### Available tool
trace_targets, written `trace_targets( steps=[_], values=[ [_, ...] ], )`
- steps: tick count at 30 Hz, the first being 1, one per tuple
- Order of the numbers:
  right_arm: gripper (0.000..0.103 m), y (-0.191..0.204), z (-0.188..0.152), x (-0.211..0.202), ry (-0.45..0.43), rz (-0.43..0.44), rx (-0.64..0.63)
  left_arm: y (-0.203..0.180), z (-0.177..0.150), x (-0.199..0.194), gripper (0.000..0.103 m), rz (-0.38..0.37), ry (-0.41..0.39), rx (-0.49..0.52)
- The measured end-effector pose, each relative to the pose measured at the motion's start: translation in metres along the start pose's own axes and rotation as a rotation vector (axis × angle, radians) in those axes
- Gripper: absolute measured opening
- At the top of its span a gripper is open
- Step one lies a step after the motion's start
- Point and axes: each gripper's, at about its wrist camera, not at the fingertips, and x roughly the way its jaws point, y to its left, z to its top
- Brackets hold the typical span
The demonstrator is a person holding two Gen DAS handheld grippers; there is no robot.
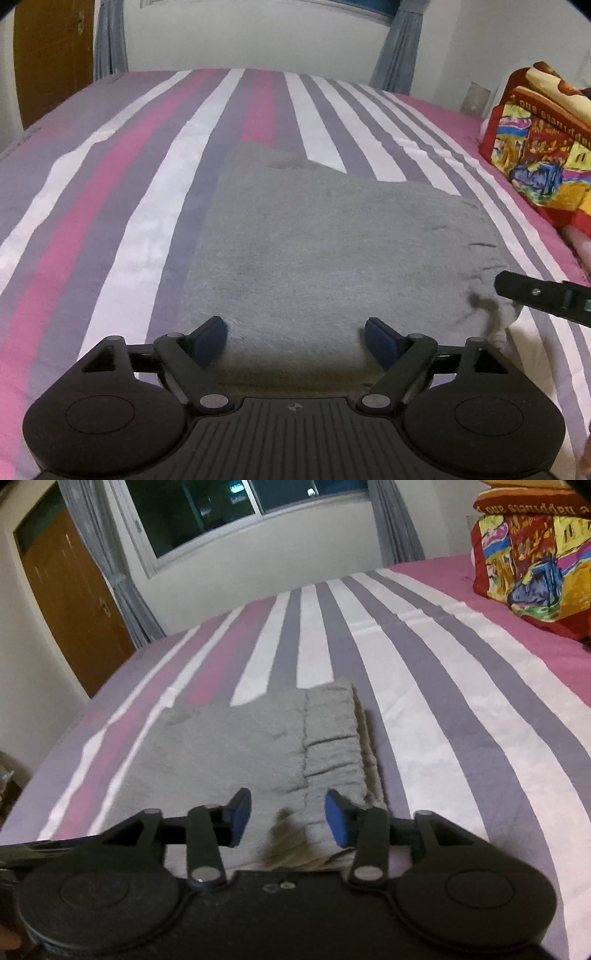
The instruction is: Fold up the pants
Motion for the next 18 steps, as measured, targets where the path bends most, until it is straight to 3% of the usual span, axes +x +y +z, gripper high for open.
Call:
trace_targets(
  steps=[5,9,15,18],
  values=[
    [0.064,0.004,-0.003,-0.015,-0.027,-0.006,-0.026,-0.003,0.0,-0.018,0.103,0.033,-0.057,-0.018],
    [0.065,-0.001,-0.007,-0.02,-0.017,-0.003,-0.001,-0.006,0.002,-0.033,0.103,0.071,-0.085,-0.032],
    [0.07,-0.005,-0.016,-0.028,-0.009,0.001,0.034,-0.012,0.006,-0.037,0.103,0.086,0.02,0.021],
    [0.072,-0.003,-0.017,-0.031,-0.004,0.008,0.031,-0.015,0.002,-0.042,0.103,0.099,0.033,0.032]
  ],
)
